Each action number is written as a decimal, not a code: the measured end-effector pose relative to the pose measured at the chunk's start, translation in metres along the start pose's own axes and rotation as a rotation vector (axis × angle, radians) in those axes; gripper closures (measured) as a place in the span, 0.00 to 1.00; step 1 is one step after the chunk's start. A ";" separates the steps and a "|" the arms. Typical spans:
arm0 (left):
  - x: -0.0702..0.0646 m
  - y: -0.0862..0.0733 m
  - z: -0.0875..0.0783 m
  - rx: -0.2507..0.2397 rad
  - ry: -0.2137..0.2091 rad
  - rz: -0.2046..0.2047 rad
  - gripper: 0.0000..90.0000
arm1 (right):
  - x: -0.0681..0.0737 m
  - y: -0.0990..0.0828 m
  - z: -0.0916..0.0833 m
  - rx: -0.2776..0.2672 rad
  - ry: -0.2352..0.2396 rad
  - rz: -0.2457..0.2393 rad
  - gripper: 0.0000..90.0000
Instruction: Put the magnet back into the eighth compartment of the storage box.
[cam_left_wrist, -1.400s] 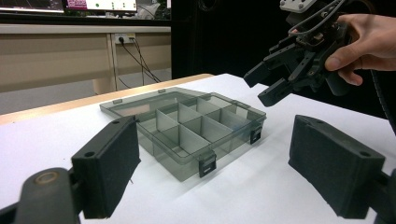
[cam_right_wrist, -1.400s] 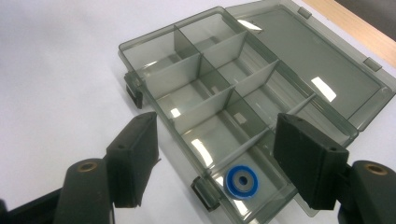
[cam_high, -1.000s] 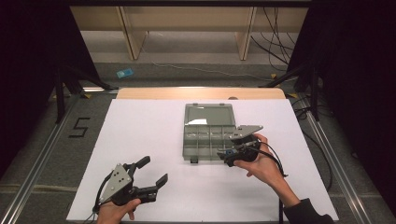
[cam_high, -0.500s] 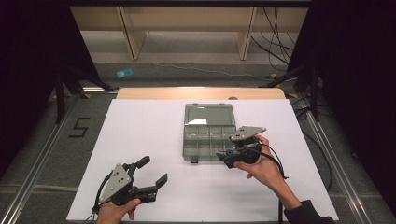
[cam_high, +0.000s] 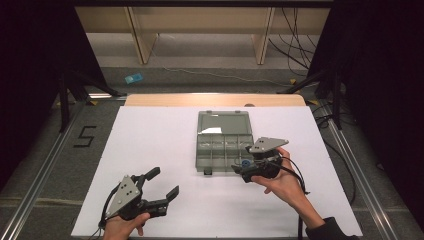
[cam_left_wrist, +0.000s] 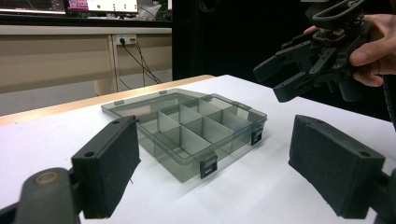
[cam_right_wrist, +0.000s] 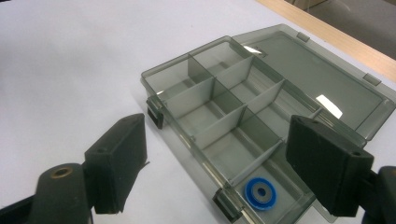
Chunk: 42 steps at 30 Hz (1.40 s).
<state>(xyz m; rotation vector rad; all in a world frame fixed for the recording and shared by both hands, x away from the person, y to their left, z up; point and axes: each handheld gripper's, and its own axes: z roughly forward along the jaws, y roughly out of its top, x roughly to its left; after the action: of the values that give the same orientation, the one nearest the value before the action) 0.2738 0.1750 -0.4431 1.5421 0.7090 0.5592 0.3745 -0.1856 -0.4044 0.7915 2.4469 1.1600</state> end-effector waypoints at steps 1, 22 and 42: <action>0.000 0.000 0.000 0.000 0.000 0.000 0.18 | 0.001 0.000 -0.001 -0.004 0.001 -0.001 0.24; 0.000 0.000 0.000 0.000 0.000 0.001 0.18 | 0.005 -0.015 -0.013 -0.089 0.022 0.032 0.23; 0.000 0.000 0.000 0.000 0.000 0.003 0.18 | 0.010 -0.032 -0.027 -0.158 0.017 0.069 0.21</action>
<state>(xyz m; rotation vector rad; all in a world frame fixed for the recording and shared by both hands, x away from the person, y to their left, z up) 0.2740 0.1748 -0.4432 1.5433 0.7071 0.5612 0.3419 -0.2128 -0.4129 0.8264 2.3224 1.3712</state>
